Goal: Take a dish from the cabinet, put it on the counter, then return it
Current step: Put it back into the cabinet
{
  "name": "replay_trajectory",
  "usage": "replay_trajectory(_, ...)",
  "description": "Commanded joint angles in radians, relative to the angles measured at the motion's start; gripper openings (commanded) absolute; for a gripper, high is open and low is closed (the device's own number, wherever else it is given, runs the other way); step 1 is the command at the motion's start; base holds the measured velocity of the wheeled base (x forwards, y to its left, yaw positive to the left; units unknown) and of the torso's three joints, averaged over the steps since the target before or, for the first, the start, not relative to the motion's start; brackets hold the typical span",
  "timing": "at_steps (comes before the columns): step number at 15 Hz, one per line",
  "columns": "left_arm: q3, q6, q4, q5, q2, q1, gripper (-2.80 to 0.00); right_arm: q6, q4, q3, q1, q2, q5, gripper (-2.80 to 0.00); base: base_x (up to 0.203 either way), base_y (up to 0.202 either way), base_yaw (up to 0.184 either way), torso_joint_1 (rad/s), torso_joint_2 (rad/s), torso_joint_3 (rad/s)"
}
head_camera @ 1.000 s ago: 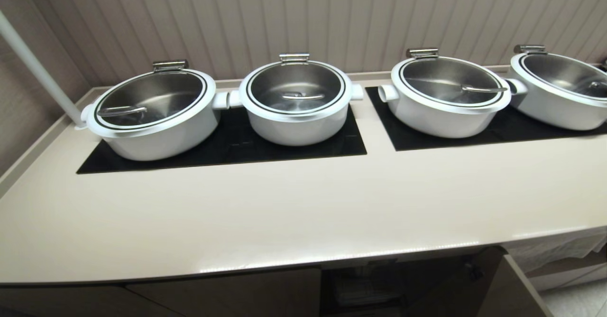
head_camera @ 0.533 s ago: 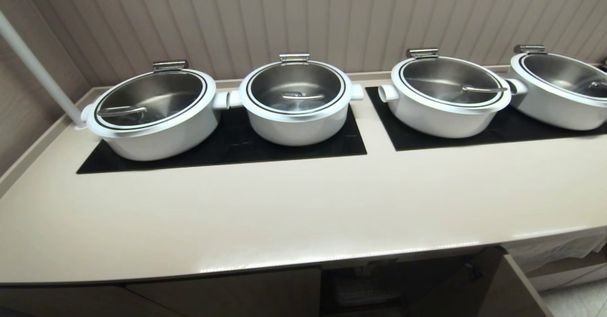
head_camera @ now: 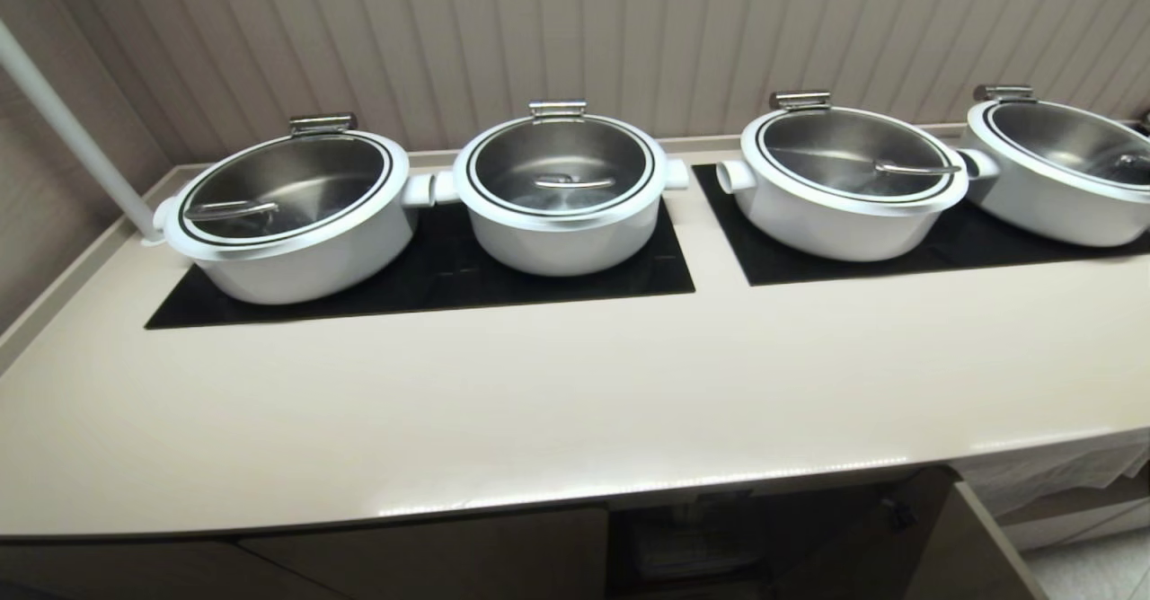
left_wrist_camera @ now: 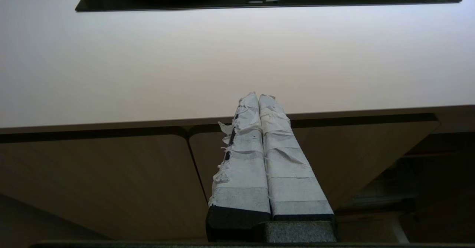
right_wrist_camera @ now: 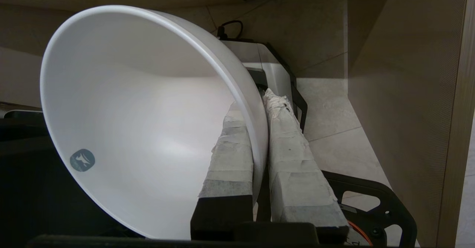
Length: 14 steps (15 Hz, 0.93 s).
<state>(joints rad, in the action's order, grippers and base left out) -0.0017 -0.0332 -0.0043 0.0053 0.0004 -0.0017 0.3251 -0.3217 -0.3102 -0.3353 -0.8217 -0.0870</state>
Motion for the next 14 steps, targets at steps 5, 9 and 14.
replay_trajectory(5, 0.000, -0.001, 0.000, 0.001, 0.000, 0.000, -2.80, 0.000, 0.001, -0.001, -0.004, -0.014, 0.000, -2.80, 0.000, 0.000, 0.000, 0.000, 0.00, 0.000)
replay_trajectory(9, 0.000, -0.001, 0.000, 0.000, 0.000, 0.000, -2.80, -0.001, 0.001, -0.003, -0.008, -0.014, -0.001, -2.80, 0.000, 0.000, 0.000, 0.000, 0.00, 0.000)
replay_trajectory(14, 0.000, -0.001, 0.000, 0.000, 0.000, 0.002, -2.80, -0.001, 0.000, -0.003, -0.008, -0.013, 0.000, -2.80, 0.000, 0.000, 0.000, 0.000, 0.00, 0.000)
